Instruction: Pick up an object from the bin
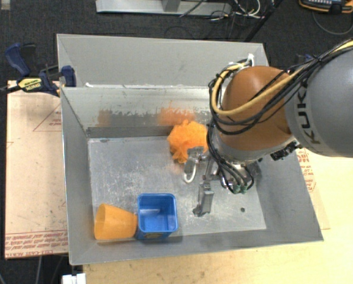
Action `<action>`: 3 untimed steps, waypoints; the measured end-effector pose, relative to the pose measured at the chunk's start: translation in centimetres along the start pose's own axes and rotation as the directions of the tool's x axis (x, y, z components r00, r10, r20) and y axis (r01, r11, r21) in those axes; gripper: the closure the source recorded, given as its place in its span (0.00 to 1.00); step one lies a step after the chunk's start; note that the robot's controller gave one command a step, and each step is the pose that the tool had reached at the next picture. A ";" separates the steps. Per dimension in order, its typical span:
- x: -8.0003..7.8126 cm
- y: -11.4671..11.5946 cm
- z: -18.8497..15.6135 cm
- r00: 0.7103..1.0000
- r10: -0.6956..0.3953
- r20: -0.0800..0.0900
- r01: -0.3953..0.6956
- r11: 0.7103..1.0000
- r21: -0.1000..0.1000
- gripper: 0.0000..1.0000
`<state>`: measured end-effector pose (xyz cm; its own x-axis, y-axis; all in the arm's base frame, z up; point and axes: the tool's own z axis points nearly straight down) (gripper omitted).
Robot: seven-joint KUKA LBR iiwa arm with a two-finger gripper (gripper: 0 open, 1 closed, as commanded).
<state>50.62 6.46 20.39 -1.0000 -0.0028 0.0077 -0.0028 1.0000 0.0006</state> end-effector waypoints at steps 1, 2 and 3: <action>-0.2 0.0 -0.4 1.000 0.002 0.008 -0.002 1.000 -0.001 0.00; -1.6 2.8 5.7 0.999 0.049 0.011 -0.049 0.999 -0.002 0.00; -2.0 7.3 7.1 1.000 0.005 0.002 -0.005 1.000 0.000 0.00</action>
Offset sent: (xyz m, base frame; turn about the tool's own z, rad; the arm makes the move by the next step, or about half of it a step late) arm 0.0281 0.0609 -0.1339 0.1022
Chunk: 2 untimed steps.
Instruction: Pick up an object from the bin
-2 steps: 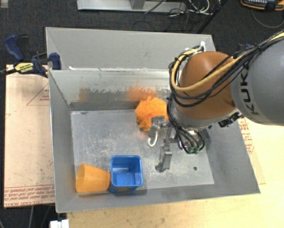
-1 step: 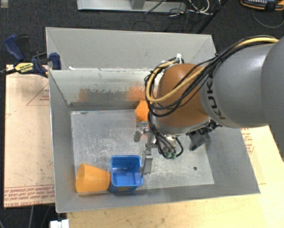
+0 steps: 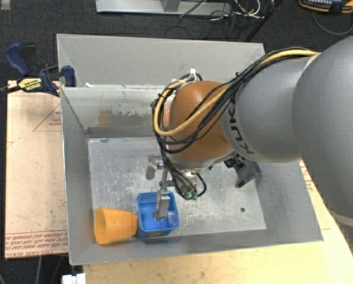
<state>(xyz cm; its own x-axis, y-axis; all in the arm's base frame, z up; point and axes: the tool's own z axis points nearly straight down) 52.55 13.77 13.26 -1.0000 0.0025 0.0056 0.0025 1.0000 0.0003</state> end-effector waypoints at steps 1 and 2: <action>-0.3 0.1 -0.9 0.999 -0.034 0.009 0.034 0.999 -0.003 0.00; 0.6 -0.6 4.3 0.999 0.040 0.008 -0.040 0.999 -0.003 0.00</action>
Offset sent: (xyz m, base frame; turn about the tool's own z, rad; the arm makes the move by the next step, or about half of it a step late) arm -0.0127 -0.0084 -0.0626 0.0647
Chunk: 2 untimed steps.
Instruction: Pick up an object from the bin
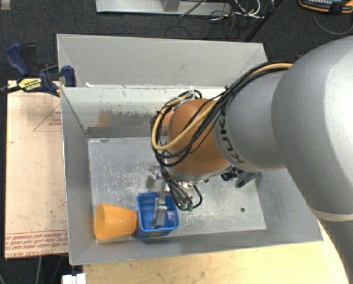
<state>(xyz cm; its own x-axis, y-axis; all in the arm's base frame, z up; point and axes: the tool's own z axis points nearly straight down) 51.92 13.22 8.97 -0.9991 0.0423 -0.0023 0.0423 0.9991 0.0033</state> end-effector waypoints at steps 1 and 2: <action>-0.4 -0.8 1.9 1.000 -0.021 0.006 0.021 1.000 -0.002 1.00; -0.4 -0.8 1.9 1.000 -0.021 0.006 0.021 1.000 -0.002 1.00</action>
Offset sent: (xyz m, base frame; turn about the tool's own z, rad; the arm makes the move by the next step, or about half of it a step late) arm 0.0000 0.0000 0.0000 0.0000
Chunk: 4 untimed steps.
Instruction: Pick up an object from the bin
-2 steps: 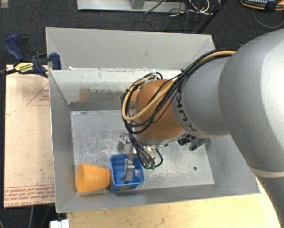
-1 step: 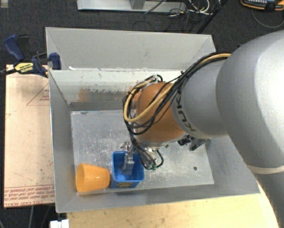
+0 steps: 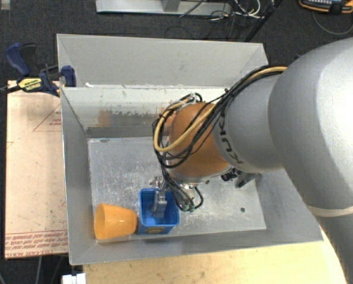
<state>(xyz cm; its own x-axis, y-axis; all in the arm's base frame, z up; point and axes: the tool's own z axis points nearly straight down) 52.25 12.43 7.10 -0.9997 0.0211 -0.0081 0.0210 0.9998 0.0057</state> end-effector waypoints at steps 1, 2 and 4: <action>0.2 0.0 -0.5 1.000 0.000 -0.007 0.000 1.000 0.001 1.00; 0.3 0.0 -2.5 1.000 0.000 -0.010 0.000 1.000 0.002 1.00; 0.2 0.0 -4.6 1.000 0.001 -0.008 -0.001 1.000 0.001 1.00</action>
Offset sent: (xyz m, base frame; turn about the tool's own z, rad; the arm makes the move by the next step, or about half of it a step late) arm 0.0000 0.0001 0.0434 0.0000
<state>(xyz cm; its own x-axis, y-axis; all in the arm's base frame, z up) 52.06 12.41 11.73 -0.9998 0.0216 -0.0003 0.0216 0.9998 0.0045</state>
